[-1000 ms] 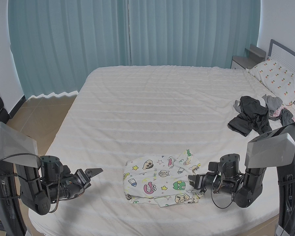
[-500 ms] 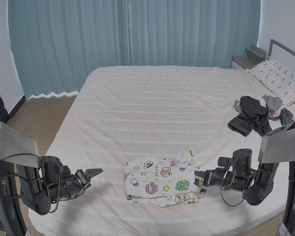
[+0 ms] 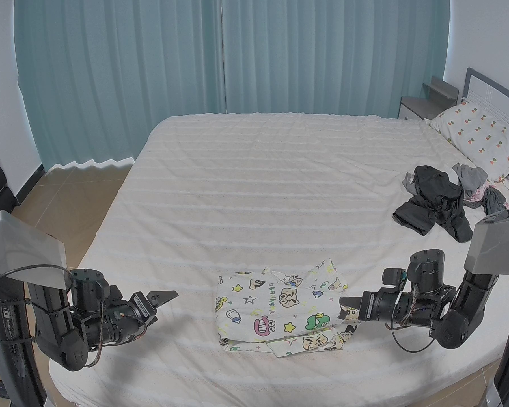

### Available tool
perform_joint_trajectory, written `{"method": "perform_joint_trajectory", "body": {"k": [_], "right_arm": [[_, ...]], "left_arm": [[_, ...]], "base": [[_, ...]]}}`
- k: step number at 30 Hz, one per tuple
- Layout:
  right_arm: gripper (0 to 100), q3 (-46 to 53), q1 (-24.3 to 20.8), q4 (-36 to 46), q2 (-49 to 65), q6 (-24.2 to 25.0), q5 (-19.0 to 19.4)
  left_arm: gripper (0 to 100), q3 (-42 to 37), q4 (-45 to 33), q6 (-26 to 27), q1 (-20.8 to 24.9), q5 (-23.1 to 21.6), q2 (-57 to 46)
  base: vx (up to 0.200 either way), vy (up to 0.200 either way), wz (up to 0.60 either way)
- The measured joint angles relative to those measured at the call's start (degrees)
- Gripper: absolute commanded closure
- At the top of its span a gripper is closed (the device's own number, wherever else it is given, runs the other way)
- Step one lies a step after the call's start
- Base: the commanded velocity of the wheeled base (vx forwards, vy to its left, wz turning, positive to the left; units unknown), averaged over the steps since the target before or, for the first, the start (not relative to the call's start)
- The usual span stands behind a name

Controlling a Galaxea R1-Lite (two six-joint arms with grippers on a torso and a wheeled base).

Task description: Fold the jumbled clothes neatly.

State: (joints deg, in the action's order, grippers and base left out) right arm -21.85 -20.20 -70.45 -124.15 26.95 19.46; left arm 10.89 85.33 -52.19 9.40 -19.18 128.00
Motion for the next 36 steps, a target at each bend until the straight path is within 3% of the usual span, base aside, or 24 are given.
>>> {"method": "perform_joint_trajectory", "body": {"k": [7, 16, 17, 28, 36], "right_arm": [[100, -3.8, 3.1, 10.3, -0.2, -0.5, 1.1], [100, -5.5, 3.3, 12.3, -4.9, -5.2, 0.8], [0, -5.6, 3.1, 12.2, -5.4, -5.4, 0.7], [0, -7.5, 4.3, 10.1, -4.4, -5.6, 0.0], [0, -16.3, 4.4, 10.1, -3.4, -1.6, -0.1]], "left_arm": [[0, 0.0, 0.0, 0.0, 0.0, 0.0, 0.0], [0, 0.1, 0.0, 0.0, 0.2, 1.1, 0.3], [0, 0.2, 0.0, 0.0, 0.3, 1.2, 0.3], [0, 0.3, 0.0, 0.0, 0.5, 1.2, 0.7], [0, 0.6, 0.3, 0.0, 0.5, 1.2, 0.7]], "base": [[0.000, 0.000, 0.00], [0.000, 0.000, 0.00], [0.000, 0.000, 0.00], [0.000, 0.000, 0.00], [0.000, 0.000, 0.00]]}}
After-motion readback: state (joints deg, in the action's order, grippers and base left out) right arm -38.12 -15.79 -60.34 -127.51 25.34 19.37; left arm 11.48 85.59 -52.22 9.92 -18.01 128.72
